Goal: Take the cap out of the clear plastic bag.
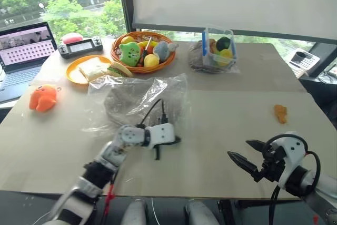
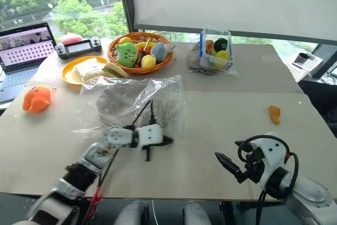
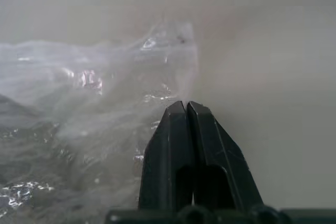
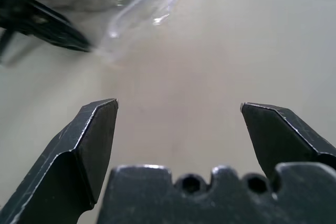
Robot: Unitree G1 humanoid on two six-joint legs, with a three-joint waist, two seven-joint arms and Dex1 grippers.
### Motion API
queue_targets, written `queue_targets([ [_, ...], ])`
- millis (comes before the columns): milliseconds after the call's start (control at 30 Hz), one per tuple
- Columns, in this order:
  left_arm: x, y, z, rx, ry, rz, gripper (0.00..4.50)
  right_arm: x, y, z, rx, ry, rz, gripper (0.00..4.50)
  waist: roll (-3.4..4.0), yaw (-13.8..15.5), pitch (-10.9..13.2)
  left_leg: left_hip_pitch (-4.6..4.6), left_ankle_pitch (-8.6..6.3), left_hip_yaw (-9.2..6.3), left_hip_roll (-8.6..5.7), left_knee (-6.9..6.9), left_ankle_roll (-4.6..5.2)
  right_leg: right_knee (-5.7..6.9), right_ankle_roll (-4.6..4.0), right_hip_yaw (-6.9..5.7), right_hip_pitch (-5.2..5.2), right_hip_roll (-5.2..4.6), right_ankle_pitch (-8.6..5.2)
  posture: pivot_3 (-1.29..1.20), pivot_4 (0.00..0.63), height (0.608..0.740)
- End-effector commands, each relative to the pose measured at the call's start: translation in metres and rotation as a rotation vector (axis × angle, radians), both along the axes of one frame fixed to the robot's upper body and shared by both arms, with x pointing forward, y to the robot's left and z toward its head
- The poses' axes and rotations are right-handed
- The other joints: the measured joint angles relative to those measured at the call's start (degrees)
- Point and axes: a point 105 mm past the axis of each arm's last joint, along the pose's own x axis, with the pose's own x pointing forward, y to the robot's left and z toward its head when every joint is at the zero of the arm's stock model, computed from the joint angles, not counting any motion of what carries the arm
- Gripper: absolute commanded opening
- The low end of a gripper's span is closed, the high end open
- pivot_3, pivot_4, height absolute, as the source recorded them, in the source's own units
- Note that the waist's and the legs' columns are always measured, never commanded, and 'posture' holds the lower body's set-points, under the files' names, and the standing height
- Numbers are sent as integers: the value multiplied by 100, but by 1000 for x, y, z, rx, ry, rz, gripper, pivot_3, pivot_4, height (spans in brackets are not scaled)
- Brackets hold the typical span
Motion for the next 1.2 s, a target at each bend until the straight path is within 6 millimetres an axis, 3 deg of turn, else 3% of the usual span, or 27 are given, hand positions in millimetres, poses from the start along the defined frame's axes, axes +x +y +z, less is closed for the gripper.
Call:
queue_targets([
  [33,-19,19,22,4,2,-160,74,3,3,4,-11,-32,15,4500,5,55,5,-19,0,-1,-2,4,0,0,1,-3,-16,-2,0,0,150,728],
  [233,-42,67,49,-18,39,-243,74,9,5,-1,-19,-22,43,4500,13,102,72,-53,3,-9,-9,44,4,5,12,-15,-32,-14,3,0,150,728],
  [400,-45,103,54,-16,-46,-197,74,13,5,-4,-40,-18,66,4500,24,101,83,-50,15,-8,-5,50,22,7,17,-18,-30,-14,5,0,150,728],
  [533,-40,160,36,123,-191,-104,74,20,8,-3,-34,-29,93,4500,24,100,88,-46,17,-6,5,65,25,14,17,-27,-29,-11,7,0,150,728],
  [633,-44,190,22,204,-220,-66,74,23,14,-2,-22,-33,123,4500,24,72,92,-47,17,-1,11,75,25,15,17,-28,-30,-9,10,0,150,728],
  [733,-44,205,17,219,-238,-18,74,26,20,0,-7,-41,156,4500,24,70,93,-49,17,6,9,81,25,14,5,-27,-29,-20,22,0,150,728],
  [867,-33,192,34,81,-274,44,1109,31,23,1,-9,-42,179,4500,17,119,96,-53,17,6,13,89,25,21,7,-37,-29,-20,24,0,150,728],
  [933,-33,173,47,-24,-219,55,1812,33,23,1,-9,-37,191,4500,12,134,101,-54,17,8,13,98,25,42,8,-36,-32,-21,23,0,150,728],
  [1033,-44,122,71,-250,-50,91,2864,36,24,-2,-14,-25,207,4500,11,117,104,-54,17,10,11,106,25,66,11,-34,-33,-25,20,0,150,728],
  [1133,-58,89,77,-343,101,113,3039,39,26,-3,-13,-23,211,4500,10,88,108,-53,17,9,18,109,25,80,14,-32,-33,-26,18,0,150,728],
  [1200,-55,71,73,-397,195,186,3039,41,28,-3,-11,-22,217,4500,13,67,110,-48,17,10,10,110,25,89,28,-29,-33,-25,8,0,150,728],
])
